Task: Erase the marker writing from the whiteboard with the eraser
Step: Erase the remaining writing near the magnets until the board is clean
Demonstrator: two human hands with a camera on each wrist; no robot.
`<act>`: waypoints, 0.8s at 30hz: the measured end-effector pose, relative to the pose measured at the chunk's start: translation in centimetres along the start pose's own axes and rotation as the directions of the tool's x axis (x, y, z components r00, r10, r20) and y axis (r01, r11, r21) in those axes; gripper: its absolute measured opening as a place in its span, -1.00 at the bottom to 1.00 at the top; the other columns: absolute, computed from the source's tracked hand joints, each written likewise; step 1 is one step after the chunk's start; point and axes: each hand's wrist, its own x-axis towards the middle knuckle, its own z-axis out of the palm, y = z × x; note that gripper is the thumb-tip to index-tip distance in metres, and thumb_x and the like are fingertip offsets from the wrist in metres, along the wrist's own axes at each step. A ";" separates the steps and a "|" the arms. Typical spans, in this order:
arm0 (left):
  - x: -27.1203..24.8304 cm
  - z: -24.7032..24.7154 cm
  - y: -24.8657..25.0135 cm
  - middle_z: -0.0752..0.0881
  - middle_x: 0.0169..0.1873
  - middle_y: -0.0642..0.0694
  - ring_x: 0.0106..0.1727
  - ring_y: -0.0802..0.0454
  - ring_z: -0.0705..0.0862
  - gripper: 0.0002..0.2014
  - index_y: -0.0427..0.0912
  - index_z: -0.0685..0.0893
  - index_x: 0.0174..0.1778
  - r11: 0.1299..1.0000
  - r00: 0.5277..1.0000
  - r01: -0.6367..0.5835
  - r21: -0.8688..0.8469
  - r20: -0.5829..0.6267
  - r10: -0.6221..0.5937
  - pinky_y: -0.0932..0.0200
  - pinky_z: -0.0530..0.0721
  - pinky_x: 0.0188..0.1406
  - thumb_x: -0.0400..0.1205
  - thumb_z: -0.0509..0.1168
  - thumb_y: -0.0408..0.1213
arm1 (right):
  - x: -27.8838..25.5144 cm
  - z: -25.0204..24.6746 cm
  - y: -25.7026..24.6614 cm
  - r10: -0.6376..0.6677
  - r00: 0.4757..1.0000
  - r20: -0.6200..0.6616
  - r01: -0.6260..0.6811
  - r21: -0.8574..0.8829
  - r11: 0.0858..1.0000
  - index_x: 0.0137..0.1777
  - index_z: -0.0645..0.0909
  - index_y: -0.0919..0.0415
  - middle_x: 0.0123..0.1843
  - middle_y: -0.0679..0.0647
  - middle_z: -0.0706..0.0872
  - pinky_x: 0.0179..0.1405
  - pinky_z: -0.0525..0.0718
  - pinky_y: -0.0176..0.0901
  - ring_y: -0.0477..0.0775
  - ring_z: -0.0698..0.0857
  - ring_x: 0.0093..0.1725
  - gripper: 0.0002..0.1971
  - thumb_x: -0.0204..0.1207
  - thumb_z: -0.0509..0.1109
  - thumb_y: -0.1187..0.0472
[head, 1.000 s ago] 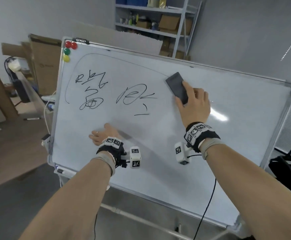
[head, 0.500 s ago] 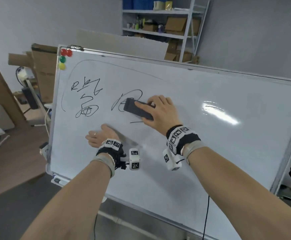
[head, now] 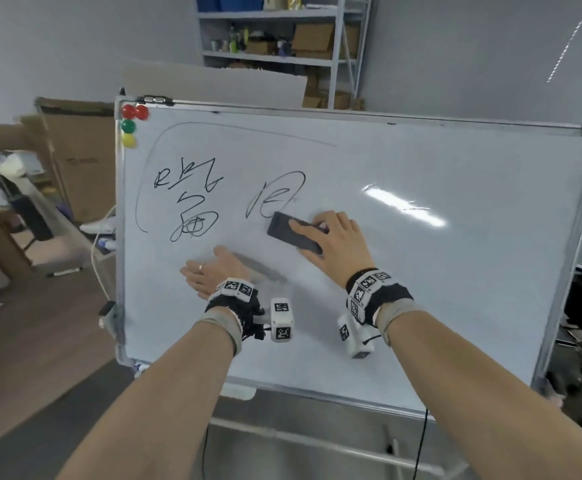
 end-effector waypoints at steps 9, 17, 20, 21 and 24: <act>2.2 -2.3 -1.7 0.06 0.76 -0.16 0.75 -0.15 0.08 -0.24 -0.25 0.07 0.75 0.999 0.992 0.016 0.041 0.125 -0.021 -0.06 0.00 0.70 0.72 0.12 0.08 | -2.9 -2.6 1.2 0.680 0.716 -0.154 -0.692 -0.029 0.722 0.67 0.29 -0.11 0.29 0.19 0.57 0.19 0.51 0.17 0.30 0.54 0.20 -0.38 0.63 0.36 -0.05; 2.4 -1.8 -1.3 -0.05 0.76 -0.13 0.77 -0.17 -0.07 0.10 -0.27 -0.06 0.76 0.999 0.997 0.029 -0.023 0.070 -0.028 -0.10 -0.07 0.73 0.54 0.24 0.39 | -0.2 -0.8 -1.5 0.565 0.792 -0.233 -0.577 0.018 0.816 0.61 0.43 -0.02 0.20 0.20 0.57 0.13 0.55 0.14 0.26 0.54 0.13 -0.39 0.56 0.45 -0.04; 2.9 -1.6 -0.9 -0.05 0.76 -0.14 0.77 -0.17 -0.07 0.06 -0.28 -0.06 0.76 0.999 0.998 0.049 -0.024 0.045 -0.048 -0.13 -0.04 0.74 0.58 0.18 0.39 | 0.9 0.9 -3.0 0.439 0.879 -0.184 -0.431 0.087 0.898 0.55 0.48 -0.07 0.15 0.12 0.57 0.09 0.55 0.06 0.18 0.52 0.06 -0.39 0.49 0.48 -0.07; 3.3 -1.5 -0.9 -0.05 0.76 -0.15 0.77 -0.18 -0.06 0.04 -0.29 -0.06 0.76 0.998 0.998 0.059 -0.023 0.033 -0.058 -0.14 -0.03 0.74 0.60 0.15 0.38 | 0.9 1.6 -3.7 0.358 0.921 -0.152 -0.345 0.107 0.933 0.54 0.48 -0.07 0.13 0.11 0.57 0.07 0.57 0.06 0.17 0.53 0.04 -0.38 0.47 0.50 -0.06; 4.1 -1.5 -1.1 -0.01 0.76 -0.18 0.76 -0.19 -0.03 -0.03 -0.30 -0.01 0.75 0.997 0.997 0.072 -0.039 -0.017 -0.073 -0.14 -0.03 0.74 0.64 0.11 0.35 | 0.2 3.8 -5.6 0.038 0.999 -0.007 -0.037 0.111 0.993 0.50 0.49 -0.07 0.07 0.11 0.56 0.03 0.58 0.11 0.18 0.53 -0.01 -0.37 0.40 0.52 -0.02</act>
